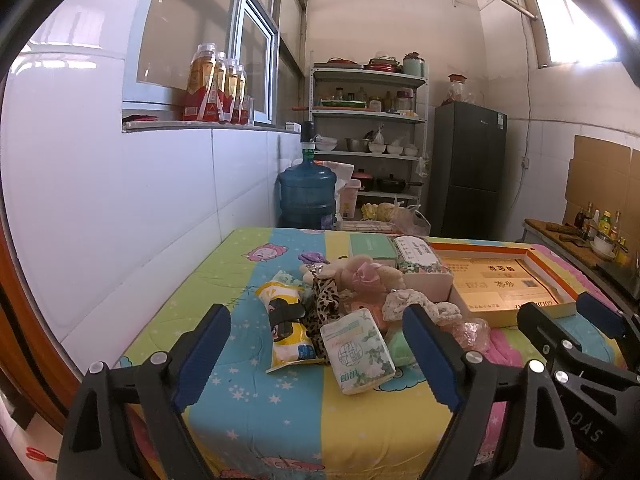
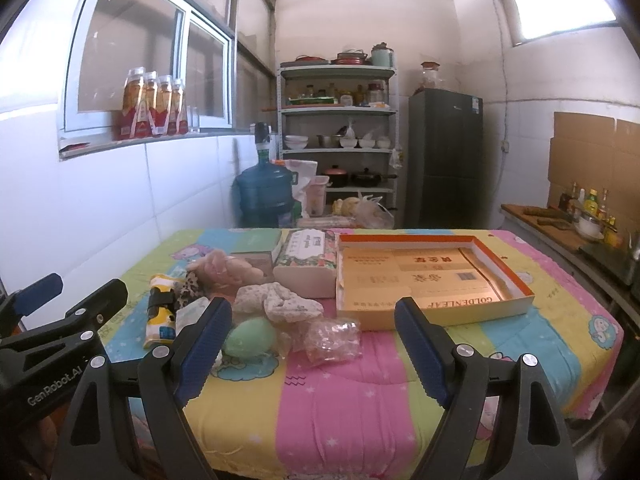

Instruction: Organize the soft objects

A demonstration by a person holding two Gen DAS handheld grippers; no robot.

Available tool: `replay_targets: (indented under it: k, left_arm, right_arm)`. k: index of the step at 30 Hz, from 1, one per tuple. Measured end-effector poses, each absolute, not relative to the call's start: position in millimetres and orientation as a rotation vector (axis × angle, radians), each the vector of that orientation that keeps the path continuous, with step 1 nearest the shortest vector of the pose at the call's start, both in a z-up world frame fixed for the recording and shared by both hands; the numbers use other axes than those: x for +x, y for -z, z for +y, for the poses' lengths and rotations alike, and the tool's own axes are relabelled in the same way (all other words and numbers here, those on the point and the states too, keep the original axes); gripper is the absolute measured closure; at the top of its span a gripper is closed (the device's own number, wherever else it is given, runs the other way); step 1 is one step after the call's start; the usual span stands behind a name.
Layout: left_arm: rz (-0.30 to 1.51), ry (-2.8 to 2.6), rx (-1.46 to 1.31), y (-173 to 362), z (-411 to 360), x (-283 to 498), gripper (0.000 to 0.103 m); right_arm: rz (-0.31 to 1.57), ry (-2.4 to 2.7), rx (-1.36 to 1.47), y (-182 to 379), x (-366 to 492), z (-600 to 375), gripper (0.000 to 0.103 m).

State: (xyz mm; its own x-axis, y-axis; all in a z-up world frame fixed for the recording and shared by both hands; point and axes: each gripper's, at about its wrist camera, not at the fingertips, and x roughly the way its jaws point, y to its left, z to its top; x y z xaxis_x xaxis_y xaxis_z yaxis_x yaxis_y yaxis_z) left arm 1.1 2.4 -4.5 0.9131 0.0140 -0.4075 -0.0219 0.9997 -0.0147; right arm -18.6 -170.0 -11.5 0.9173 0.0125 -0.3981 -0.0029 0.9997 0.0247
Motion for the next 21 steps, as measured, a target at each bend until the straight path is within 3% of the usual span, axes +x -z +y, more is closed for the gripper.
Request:
replay_targets:
  k: [21]
  left_arm:
    - [0.422, -0.015, -0.023, 5.0, 2.8, 2.3, 0.015]
  right_arm:
    - [0.411, -0.015, 0.026, 12.4, -18.7, -168.9, 0.018]
